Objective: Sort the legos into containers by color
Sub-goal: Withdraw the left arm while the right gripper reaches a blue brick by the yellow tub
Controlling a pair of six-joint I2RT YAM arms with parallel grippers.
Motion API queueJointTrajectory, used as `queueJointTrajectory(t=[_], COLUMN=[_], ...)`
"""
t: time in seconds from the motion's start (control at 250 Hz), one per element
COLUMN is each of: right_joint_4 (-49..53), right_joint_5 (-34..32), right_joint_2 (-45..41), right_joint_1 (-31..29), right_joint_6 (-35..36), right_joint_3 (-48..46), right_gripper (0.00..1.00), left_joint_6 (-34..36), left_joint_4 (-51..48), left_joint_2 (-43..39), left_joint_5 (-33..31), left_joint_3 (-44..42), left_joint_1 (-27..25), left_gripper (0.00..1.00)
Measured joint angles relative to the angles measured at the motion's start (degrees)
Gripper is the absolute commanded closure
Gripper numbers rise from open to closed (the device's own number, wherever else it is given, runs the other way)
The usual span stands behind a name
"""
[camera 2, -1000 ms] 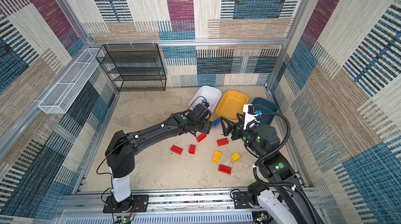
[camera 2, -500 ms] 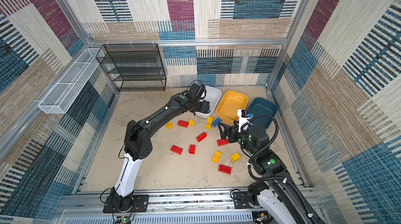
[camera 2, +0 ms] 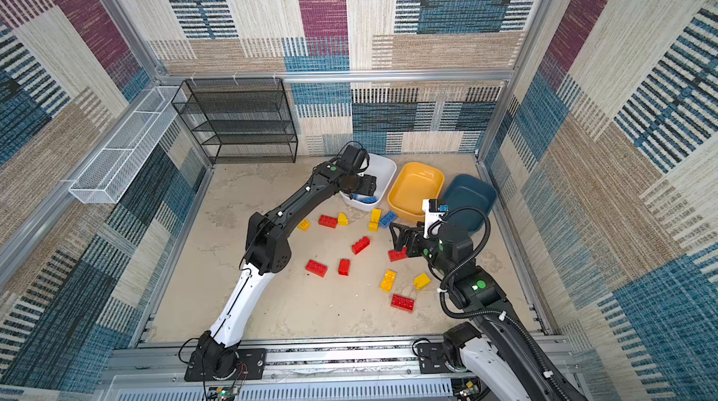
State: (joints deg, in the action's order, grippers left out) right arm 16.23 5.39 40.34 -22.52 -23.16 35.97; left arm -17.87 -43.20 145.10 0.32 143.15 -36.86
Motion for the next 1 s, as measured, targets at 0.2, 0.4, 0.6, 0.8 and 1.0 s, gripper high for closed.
queueJointTrajectory(t=[0.2, 0.4, 0.6, 0.8, 1.0], right_joint_4=[1.1, 1.1, -2.6, -5.9, -7.8], right_joint_5=[-3.0, -5.6, -10.0, -12.9, -14.6], right_joint_2=[4.4, 12.3, 23.9, 36.1, 45.4], right_joint_1=[0.0, 0.0, -0.1, -0.3, -0.4], right_joint_6=[-3.0, -6.2, -9.9, -13.4, -15.1], right_joint_3=[0.3, 1.5, 1.6, 4.9, 11.1], right_gripper=[0.08, 0.14, 0.13, 0.08, 0.08], left_joint_6=[0.0, -1.6, -5.4, -9.1, -12.4], left_joint_4=[-0.3, 6.8, 19.9, 26.2, 26.5], left_joint_2=[-4.0, -24.1, -49.1, -68.4, -83.7], left_joint_5=[-0.2, -0.2, -0.4, -2.2, -3.5], left_joint_3=[-3.6, -30.5, -61.7, -83.6, -97.2], left_joint_1=[0.0, 0.0, -1.9, -4.7, -7.6], left_gripper=[0.08, 0.11, 0.13, 0.14, 0.15])
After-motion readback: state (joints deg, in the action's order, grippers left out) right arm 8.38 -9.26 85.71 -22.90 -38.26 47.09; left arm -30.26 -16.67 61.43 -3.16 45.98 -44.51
